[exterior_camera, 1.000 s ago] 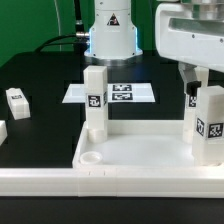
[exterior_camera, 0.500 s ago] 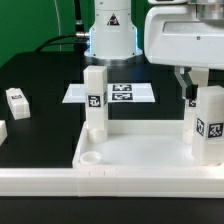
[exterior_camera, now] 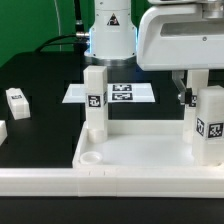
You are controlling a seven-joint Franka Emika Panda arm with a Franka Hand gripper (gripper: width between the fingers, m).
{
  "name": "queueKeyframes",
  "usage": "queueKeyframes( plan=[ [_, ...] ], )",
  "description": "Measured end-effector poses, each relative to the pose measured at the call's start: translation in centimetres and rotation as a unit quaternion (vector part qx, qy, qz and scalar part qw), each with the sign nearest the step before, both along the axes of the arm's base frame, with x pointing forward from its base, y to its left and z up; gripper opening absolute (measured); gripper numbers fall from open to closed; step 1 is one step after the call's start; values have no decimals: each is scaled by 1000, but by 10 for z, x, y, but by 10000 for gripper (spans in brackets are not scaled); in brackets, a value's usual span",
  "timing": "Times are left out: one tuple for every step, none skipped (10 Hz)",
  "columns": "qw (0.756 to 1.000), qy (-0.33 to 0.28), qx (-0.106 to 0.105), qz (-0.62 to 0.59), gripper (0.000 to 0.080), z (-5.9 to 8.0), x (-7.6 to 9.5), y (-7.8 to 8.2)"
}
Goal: Assemble desk
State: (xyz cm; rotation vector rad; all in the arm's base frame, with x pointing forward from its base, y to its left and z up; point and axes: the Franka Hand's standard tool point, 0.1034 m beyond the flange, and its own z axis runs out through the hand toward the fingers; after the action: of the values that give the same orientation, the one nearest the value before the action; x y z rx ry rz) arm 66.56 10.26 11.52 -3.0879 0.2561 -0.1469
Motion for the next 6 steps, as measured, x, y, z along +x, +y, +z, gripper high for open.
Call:
queueKeyframes(
  plan=[
    [1000, -1, -2, 16, 649, 0, 0, -1],
    [998, -2, -6, 54, 649, 0, 0, -2],
    [997, -2, -10, 82, 649, 0, 0, -3],
    [995, -2, -13, 96, 623, -1, 0, -4],
    [996, -2, -12, 91, 623, -1, 0, -4],
    [996, -1, -12, 91, 444, -2, 0, -5]
  ],
)
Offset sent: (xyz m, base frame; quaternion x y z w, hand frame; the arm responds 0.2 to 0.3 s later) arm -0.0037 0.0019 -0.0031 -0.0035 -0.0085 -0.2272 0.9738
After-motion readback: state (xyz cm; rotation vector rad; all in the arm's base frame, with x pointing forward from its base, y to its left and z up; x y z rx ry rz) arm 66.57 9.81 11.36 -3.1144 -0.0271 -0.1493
